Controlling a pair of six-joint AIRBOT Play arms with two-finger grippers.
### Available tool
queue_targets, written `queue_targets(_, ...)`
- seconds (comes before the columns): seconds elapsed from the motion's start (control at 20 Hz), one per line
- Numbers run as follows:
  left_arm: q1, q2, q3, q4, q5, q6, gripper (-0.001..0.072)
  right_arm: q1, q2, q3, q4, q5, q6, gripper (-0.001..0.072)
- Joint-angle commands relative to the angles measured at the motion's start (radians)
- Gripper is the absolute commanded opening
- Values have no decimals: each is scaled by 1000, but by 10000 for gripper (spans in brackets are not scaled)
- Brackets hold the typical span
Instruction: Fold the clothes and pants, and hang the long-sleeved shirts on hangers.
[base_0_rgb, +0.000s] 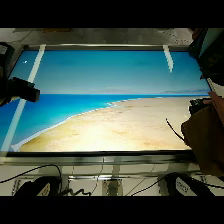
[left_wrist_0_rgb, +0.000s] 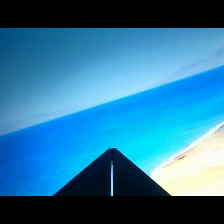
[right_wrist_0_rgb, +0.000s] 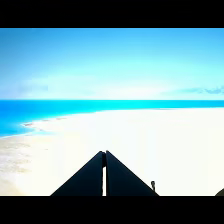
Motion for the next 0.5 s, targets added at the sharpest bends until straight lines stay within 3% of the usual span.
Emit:
queue_targets(0.0, 1, 1, 0, 0, 0, 0, 8, 123, -10, 1, -43, -2, -46, 23)
queue_targets(0.45, 1, 1, 0, 0, 0, 0, 9, 124, -10, 1, -44, -3, -47, 23)
